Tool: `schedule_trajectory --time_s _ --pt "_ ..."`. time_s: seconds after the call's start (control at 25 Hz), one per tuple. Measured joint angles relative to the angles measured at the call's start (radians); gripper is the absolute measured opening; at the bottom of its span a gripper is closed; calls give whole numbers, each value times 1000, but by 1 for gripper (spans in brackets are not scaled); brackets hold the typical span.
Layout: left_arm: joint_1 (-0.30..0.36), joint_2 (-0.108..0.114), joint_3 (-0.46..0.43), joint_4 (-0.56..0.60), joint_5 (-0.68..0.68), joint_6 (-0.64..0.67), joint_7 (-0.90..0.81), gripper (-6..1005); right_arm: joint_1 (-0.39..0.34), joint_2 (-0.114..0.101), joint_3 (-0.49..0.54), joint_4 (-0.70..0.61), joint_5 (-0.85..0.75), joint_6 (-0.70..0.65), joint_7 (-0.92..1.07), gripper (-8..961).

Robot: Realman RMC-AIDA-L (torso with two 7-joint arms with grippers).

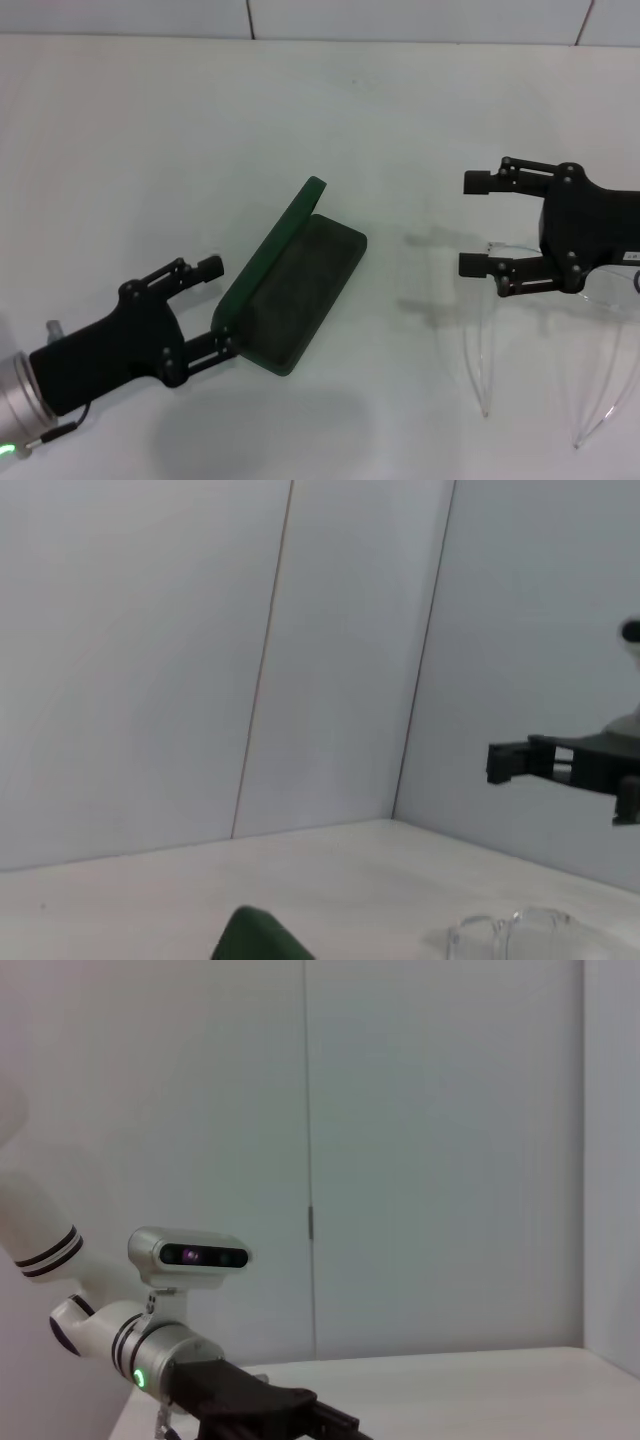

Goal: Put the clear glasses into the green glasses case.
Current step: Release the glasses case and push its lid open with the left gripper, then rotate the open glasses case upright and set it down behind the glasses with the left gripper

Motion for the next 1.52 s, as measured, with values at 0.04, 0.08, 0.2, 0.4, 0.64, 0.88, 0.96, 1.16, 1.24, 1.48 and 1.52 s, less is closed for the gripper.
schedule_trajectory --time_s 0.04,0.08,0.2,0.4,0.64,0.88,0.96,1.16,1.24,1.48,1.52 --pt "4 -2 0 -5 0 -1 6 727 1 1 0 -3 -4 -1 2 882" --pt "8 -6 0 -11 -1 -3 14 725 1 1 0 -5 -6 -3 3 882" --pt "21 -21 -2 -25 -4 -17 48 720 1 4 0 -7 -14 -4 4 882" --pt "43 -59 -5 -36 -36 -69 142 710 2 6 -1 -7 -16 -3 5 882" --pt "50 -75 -5 -36 -75 -118 157 699 0 7 -2 -7 -16 -6 6 881" --pt "51 -77 -5 -36 -82 -129 181 688 -1 7 -2 -7 -16 -6 7 881" --pt "53 -77 -6 -36 -82 -129 185 684 -2 5 -2 -7 -16 -6 7 881" --pt "58 -73 -6 -38 -81 -121 186 556 -2 3 -2 -7 -16 -6 7 880" --pt "60 -71 -6 -38 -81 -117 187 474 -2 2 -2 -7 -16 -6 7 880" --pt "60 -67 -6 -34 -81 -116 187 365 -1 0 -2 -7 -16 -6 6 880" --pt "59 -67 -6 -33 -81 -116 187 365 -1 -1 -2 -7 -16 -6 6 879"
